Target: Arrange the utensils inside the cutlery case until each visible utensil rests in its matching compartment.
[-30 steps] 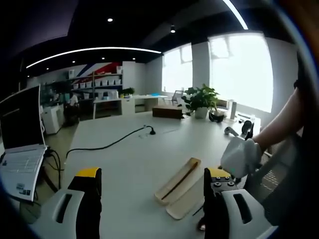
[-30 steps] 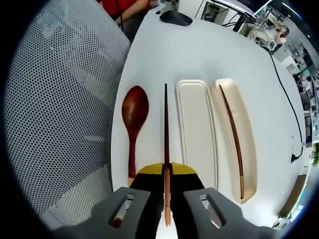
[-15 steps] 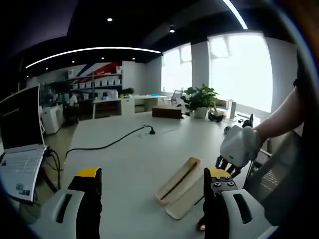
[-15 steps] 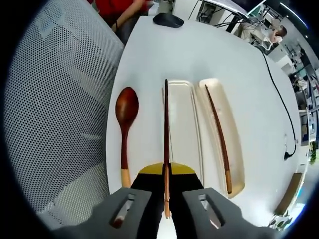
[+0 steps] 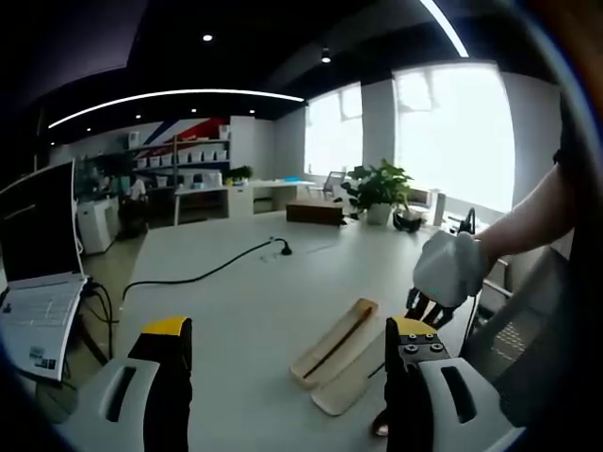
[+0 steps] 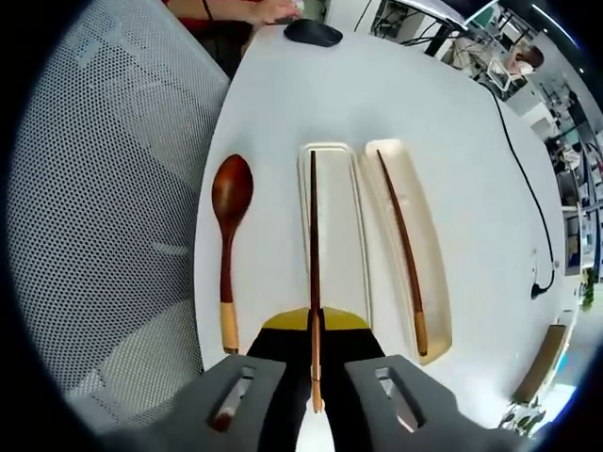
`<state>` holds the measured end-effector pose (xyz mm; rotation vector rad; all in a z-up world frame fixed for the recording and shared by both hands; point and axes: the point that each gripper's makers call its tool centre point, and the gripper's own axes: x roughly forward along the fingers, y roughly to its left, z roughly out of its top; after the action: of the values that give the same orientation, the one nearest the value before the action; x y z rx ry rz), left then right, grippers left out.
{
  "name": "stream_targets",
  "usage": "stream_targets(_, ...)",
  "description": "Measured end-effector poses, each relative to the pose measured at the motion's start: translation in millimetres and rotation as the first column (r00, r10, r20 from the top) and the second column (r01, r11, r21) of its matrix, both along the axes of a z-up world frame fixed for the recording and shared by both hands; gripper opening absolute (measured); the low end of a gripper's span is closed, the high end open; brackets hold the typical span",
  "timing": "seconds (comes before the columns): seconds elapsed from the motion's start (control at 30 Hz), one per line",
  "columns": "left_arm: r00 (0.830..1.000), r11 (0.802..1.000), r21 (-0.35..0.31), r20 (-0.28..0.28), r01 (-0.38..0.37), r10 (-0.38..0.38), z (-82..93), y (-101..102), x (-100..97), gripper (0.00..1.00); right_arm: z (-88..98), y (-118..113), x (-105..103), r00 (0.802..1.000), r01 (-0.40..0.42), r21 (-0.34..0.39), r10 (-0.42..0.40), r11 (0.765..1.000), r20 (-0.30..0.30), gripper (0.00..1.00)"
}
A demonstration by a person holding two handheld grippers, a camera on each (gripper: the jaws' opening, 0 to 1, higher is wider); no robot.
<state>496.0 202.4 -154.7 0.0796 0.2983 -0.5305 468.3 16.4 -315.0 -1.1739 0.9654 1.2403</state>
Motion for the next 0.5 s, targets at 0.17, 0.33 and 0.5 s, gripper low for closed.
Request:
stream_targets(0.17, 1.000, 1.000, -0.001, -0.003, 0.004, -0.004, -0.7, -1, 0.1, 0.87, 8.3, -7, 11, 0.999, -0.002, -0.024, 0.003, 1.000, 0.032, 0.00)
stream_targets(0.33, 1.000, 1.000, 0.000, -0.005, 0.006, -0.006, -1.2, -1, 0.2, 0.87, 18.9, -10, 24, 0.998, -0.016, -0.039, 0.019, 0.999, 0.066, 0.00)
stream_targets(0.5, 1.000, 1.000, 0.000, -0.006, 0.007, -0.007, -1.7, -1, 0.1, 0.87, 26.9, -11, 34, 0.996, -0.024, -0.051, 0.028, 0.998, 0.090, 0.00)
